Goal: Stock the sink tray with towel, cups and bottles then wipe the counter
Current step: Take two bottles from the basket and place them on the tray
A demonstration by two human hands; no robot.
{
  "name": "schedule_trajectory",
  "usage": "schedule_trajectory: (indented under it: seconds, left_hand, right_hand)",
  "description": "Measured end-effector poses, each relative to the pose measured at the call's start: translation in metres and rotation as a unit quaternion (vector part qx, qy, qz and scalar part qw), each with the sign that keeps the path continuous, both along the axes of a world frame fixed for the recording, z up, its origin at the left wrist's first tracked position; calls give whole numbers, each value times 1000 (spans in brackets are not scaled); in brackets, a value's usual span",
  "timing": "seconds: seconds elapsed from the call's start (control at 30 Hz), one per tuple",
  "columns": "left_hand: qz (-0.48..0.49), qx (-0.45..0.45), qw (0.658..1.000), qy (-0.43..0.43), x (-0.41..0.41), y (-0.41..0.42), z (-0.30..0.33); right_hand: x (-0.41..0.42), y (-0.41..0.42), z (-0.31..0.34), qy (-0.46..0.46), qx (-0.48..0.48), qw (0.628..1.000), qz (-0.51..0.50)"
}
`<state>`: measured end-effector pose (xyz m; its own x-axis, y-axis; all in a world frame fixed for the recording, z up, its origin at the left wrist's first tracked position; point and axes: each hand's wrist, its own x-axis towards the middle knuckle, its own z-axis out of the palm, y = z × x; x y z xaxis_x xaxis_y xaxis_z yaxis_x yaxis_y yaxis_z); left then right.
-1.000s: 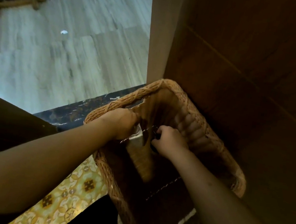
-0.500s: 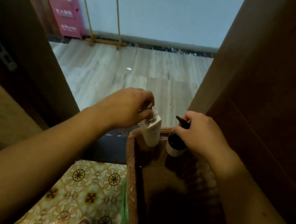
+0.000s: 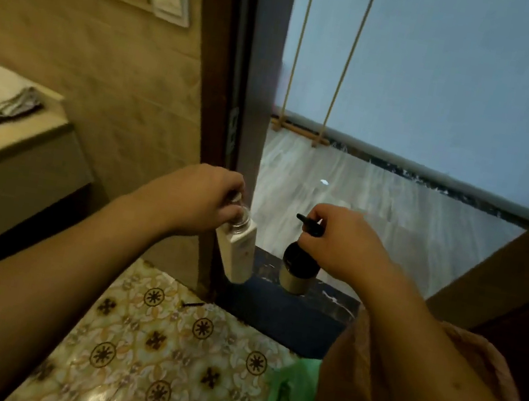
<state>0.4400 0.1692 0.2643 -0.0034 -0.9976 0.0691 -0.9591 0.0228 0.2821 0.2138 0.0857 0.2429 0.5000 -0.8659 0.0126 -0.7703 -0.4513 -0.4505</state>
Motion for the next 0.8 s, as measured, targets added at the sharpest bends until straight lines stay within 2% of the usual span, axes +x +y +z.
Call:
schedule_trajectory:
  seconds: [0.4,0.57,0.8]
  left_hand:
    - [166,37,985,-9,296,172,-29]
    - [234,35,972,13,378,226,-38]
    - [327,32,944,27,456,257,-60]
  right_hand:
    - [321,103,-26,81,19,981,176]
    - [419,134,-37,92,15,964,249]
    - [519,148,-49,35,28,941,335]
